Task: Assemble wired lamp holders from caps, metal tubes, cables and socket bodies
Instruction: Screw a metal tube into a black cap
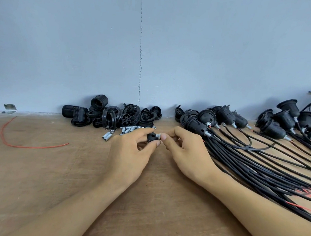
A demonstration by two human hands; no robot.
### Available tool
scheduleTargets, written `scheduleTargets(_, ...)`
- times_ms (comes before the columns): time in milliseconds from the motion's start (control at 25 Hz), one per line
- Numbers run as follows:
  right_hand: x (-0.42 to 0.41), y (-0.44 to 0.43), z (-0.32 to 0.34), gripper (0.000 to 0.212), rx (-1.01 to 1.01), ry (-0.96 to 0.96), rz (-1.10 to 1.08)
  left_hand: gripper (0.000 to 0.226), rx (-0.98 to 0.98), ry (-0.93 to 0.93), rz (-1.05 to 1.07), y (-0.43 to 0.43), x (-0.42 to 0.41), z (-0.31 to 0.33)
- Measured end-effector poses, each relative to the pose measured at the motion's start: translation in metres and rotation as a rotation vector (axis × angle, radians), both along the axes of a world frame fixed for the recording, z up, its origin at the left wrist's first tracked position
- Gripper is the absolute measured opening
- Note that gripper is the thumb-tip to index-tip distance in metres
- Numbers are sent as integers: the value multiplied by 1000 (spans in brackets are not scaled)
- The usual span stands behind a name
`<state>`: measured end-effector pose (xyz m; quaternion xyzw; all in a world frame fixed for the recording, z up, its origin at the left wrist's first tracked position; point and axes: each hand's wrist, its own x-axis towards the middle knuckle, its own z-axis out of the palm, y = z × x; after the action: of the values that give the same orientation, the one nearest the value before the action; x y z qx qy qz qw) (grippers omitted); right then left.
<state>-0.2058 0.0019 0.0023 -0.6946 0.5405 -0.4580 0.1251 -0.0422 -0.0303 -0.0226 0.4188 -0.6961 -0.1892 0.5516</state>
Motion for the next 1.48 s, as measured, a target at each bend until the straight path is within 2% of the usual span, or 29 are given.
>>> scheduleTargets(320, -3, -2, -1, 6, 36, -142, 6, 40, -30, -32, 3, 2, 0, 1)
scheduleTargets(520, -3, 0, 0, 9, 72, -233, 24, 39, -29, -37, 0, 1, 1, 1)
scheduleTargets(1000, -1, 2, 4, 17, 65, -274, 24, 36, -36, -24, 11, -2, 2, -2)
scheduleTargets(1240, -1, 2, 4, 2, 65, -269, 10, 35, -40, -34, 4, -1, 2, -1)
scheduleTargets(1480, -1, 2, 5, 47, 124, -104, -72, 37, -71, -41, -25, 2, 2, -1)
